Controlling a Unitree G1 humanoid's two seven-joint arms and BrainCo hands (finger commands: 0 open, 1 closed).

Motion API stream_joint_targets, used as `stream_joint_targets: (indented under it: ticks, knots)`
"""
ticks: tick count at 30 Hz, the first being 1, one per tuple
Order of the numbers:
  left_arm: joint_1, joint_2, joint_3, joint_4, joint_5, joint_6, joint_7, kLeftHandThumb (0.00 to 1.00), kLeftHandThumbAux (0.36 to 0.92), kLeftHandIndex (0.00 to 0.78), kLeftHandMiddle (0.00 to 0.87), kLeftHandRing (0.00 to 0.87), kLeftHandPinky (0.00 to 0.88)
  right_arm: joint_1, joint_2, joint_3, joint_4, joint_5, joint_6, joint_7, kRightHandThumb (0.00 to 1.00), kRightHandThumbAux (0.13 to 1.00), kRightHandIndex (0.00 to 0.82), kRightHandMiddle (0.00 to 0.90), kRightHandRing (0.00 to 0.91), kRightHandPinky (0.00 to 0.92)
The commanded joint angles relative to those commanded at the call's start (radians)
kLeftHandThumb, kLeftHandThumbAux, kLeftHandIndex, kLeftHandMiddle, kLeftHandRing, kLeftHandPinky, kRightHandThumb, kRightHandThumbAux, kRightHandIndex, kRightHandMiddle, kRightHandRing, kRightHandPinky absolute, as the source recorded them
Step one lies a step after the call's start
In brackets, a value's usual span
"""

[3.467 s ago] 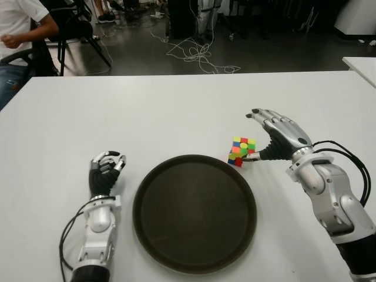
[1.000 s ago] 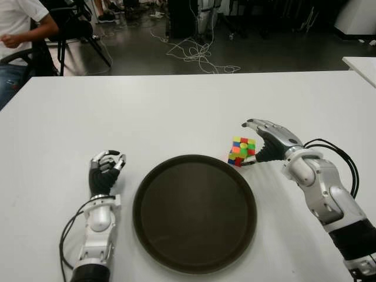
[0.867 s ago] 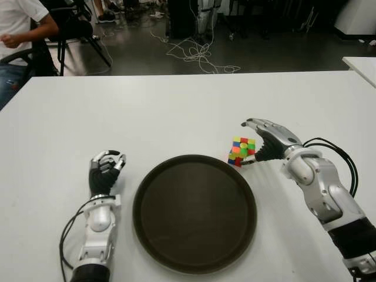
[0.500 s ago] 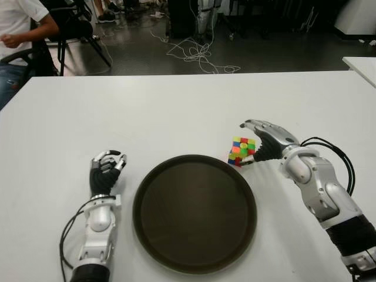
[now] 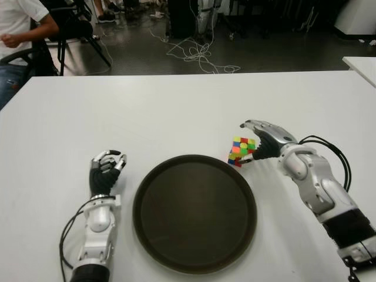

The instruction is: Pick up the Rubik's Cube and put it in the plate

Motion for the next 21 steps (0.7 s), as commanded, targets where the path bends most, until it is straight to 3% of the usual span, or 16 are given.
stream_joint_targets:
  ticks: [13, 21]
  knots:
    - [-0.001, 0.002, 0.006, 0.008, -0.013, -0.02, -0.013, 0.703, 0.708, 0.442, 0.815, 0.835, 0.821, -0.039, 0.003, 0.017, 0.092, 0.002, -0.044, -0.017, 0.0, 0.635, 0.0, 0.0, 0.0, 0.0]
    - [-0.002, -0.001, 0.008, 0.013, -0.01, -0.032, -0.009, 0.704, 0.708, 0.442, 0.813, 0.834, 0.821, -0.045, 0.009, 0.023, 0.099, -0.002, -0.033, -0.011, 0.0, 0.643, 0.0, 0.0, 0.0, 0.0]
